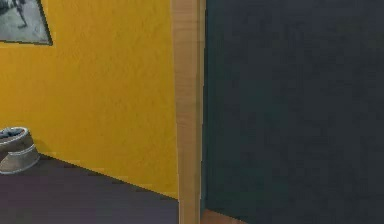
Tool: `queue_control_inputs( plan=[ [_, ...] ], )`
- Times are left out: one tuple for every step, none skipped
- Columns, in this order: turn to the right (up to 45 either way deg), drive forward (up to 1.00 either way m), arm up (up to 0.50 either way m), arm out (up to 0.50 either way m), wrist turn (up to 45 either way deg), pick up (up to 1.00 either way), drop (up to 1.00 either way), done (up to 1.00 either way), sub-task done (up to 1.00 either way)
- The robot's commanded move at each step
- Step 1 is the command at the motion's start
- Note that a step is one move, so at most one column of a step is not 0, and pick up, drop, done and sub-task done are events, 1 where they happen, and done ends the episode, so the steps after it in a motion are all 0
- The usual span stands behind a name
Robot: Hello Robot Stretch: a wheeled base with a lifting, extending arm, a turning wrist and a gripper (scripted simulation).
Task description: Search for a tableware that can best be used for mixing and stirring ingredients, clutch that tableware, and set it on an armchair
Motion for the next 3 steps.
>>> queue_control_inputs(
  plan=[
    [-6.0, 0.0, 0.0, 0.0, 0.0, 0.0, 0.0, 0.0, 0.0],
    [0.0, 0.3, 0.0, 0.0, 0.0, 0.0, 0.0, 0.0, 0.0],
    [-45.0, 0.0, 0.0, 0.0, 0.0, 0.0, 0.0, 0.0, 0.0]
  ],
)
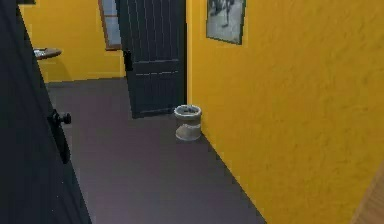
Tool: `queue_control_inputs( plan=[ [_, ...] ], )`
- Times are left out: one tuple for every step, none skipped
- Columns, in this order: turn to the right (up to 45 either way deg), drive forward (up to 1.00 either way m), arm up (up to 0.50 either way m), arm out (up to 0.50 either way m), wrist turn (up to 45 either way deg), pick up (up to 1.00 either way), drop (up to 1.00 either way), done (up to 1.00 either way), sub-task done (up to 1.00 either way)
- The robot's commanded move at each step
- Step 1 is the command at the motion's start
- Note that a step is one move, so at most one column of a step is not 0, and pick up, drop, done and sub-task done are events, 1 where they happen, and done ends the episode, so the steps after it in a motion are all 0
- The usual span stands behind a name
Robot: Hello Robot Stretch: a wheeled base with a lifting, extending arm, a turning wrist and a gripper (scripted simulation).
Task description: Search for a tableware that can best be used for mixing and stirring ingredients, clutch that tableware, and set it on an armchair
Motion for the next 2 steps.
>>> queue_control_inputs(
  plan=[
    [-15.0, 0.0, 0.0, 0.0, 0.0, 0.0, 0.0, 0.0, 0.0],
    [0.0, 1.0, 0.0, 0.0, 0.0, 0.0, 0.0, 0.0, 0.0]
  ],
)
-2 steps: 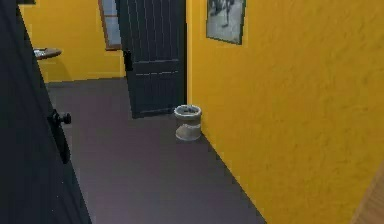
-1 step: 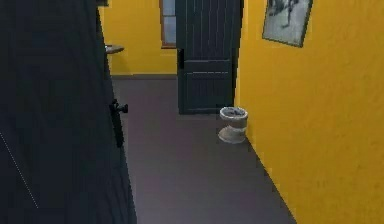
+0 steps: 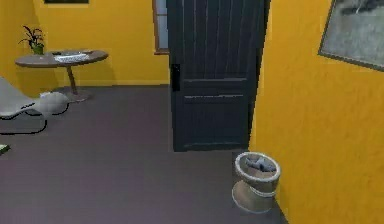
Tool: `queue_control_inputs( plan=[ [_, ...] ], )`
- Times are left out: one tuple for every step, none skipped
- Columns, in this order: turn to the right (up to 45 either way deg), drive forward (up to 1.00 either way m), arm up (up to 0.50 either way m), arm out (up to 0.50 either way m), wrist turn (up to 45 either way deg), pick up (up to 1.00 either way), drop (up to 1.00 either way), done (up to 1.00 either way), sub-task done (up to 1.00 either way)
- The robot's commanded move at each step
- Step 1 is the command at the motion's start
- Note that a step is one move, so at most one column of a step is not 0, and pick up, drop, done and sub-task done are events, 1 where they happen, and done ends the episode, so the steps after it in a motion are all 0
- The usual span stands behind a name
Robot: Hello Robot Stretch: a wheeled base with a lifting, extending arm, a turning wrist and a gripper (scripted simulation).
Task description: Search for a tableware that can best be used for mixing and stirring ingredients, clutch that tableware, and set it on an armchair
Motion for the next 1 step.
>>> queue_control_inputs(
  plan=[
    [-12.0, 0.0, 0.0, 0.0, 0.0, 0.0, 0.0, 0.0, 0.0]
  ],
)
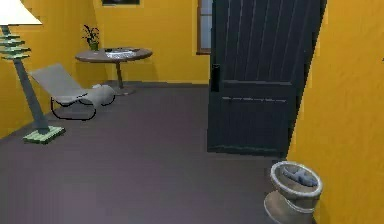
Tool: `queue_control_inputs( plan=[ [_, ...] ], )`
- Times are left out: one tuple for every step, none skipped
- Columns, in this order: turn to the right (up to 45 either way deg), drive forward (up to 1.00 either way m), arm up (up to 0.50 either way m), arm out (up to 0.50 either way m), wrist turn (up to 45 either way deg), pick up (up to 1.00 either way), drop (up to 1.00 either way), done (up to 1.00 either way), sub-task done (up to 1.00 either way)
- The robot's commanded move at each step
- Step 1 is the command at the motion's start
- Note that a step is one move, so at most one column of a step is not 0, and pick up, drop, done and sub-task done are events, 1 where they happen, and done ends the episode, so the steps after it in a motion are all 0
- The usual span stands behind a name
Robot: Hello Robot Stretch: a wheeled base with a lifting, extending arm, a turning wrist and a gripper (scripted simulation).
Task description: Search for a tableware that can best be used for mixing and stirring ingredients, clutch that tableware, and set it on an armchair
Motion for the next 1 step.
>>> queue_control_inputs(
  plan=[
    [0.0, 0.2, 0.0, 0.0, 0.0, 0.0, 0.0, 0.0, 0.0]
  ],
)
